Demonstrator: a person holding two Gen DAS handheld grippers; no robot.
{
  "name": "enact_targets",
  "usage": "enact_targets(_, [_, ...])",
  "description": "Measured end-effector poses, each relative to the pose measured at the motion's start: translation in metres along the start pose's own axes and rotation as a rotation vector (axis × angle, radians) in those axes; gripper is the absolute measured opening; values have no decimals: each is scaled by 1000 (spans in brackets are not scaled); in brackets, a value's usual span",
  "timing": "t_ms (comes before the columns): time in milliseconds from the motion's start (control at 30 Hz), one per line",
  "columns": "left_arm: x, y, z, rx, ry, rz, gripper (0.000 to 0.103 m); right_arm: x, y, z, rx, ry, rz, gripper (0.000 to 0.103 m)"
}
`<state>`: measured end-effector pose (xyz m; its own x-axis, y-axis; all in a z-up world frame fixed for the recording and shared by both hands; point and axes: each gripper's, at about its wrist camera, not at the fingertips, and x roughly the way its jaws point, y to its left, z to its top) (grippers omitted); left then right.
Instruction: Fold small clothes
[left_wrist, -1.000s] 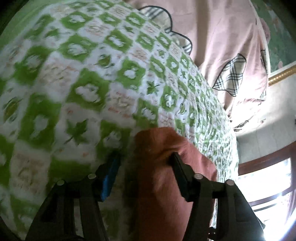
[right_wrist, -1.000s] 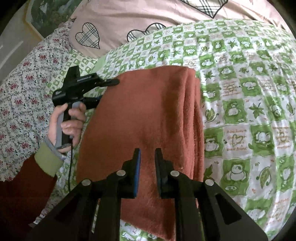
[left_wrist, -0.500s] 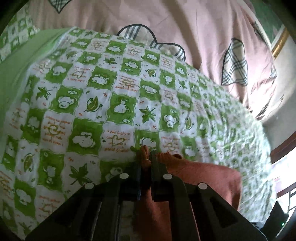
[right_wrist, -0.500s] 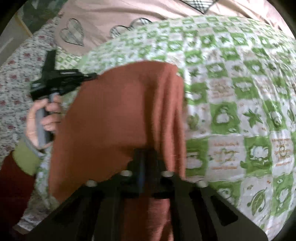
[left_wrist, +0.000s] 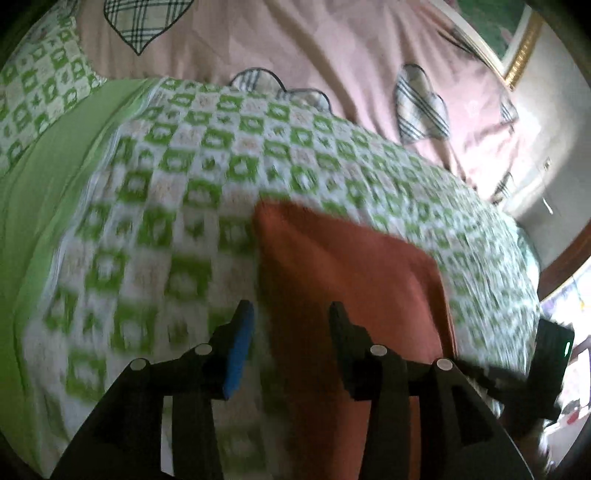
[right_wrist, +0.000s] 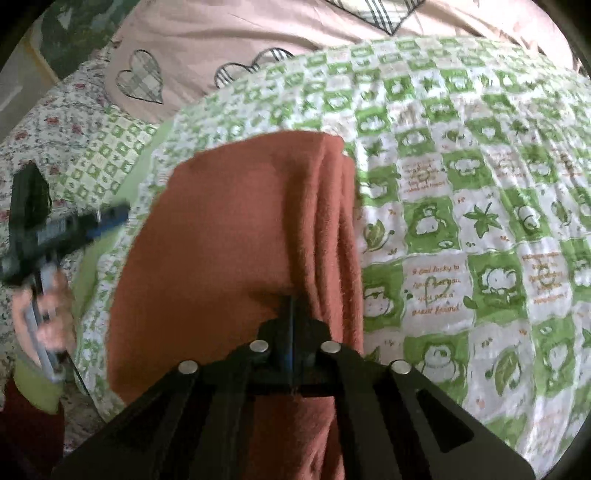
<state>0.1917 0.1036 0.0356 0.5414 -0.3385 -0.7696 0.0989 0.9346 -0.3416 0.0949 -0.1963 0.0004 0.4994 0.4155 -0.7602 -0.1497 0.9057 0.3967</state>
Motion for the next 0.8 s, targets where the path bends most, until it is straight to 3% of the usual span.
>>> enact_targets(133, [-7,-12,-52,25,67,19,47,-16,13,-15,-39,6,25,3])
enact_targets(233, [2,-12,-78,24,106,61,49,-13,13,-29,-74,44,-29,3])
enact_targets(433, [0,-2,-85,-51,110,50,53,-5,8,-34,-68,47,-40,3])
enact_targets(800, [-50,-21,-120,18,84,117,54,-53,25,-53,-70,1,12,8])
